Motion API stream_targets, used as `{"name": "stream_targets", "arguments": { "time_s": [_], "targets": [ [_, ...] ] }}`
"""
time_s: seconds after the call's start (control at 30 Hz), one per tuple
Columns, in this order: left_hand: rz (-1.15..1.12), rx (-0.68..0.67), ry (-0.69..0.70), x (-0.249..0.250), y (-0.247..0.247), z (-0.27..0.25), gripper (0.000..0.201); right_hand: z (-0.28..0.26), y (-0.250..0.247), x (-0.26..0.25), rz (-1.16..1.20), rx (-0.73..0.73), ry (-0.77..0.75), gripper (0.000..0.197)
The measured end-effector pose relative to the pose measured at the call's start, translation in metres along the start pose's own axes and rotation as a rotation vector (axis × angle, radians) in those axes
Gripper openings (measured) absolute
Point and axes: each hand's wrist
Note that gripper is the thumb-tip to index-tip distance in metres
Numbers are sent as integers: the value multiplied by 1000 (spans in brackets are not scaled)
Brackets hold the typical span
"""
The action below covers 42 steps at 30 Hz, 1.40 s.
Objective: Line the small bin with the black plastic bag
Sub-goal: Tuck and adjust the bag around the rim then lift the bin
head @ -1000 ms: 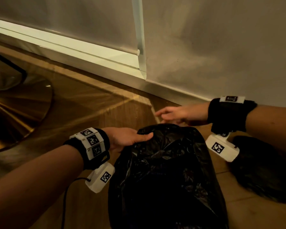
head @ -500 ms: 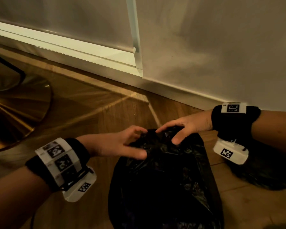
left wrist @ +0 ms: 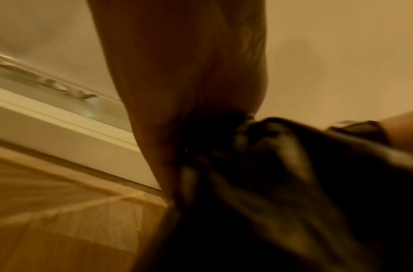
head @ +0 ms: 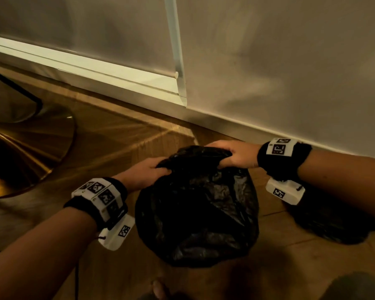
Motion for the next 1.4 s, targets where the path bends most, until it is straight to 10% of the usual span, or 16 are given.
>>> {"name": "stream_targets", "arguments": {
  "time_s": [0.2, 0.43, 0.6, 0.73, 0.8, 0.9, 1.07, 1.4],
  "targets": [
    [-102, 18, 4, -4, -2, -5, 25, 8, -4, -2, -80, -16, 59, 40],
    [-401, 71, 72, -21, 17, -37, 71, -11, 24, 5, 10, 209, 67, 80],
    [-444, -40, -68, -27, 37, -38, 78, -9, 44, 11, 457, 206, 79, 39],
    [-420, -23, -139, -16, 39, -37, 74, -12, 37, 6, 266, 175, 191, 41],
    [-456, -30, -133, -13, 39, -39, 71, -23, 25, -10, 40, 313, 196, 61],
    [-480, -26, -125, -13, 41, -40, 71, -30, 9, -56, 311, 541, -20, 27],
    [-508, 17, -110, -12, 44, -38, 69, 24, 40, -80, 748, -143, 414, 19],
    [-444, -34, -112, -30, 39, -30, 74, 104, 75, -12, 575, -172, 600, 27]
  ]
}}
Point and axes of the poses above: each hand's wrist, its own z-axis towards the middle knuckle, its own y-axis out of the palm, x = y × z, and after that the axes turned 10 degrees about -x, right-handed
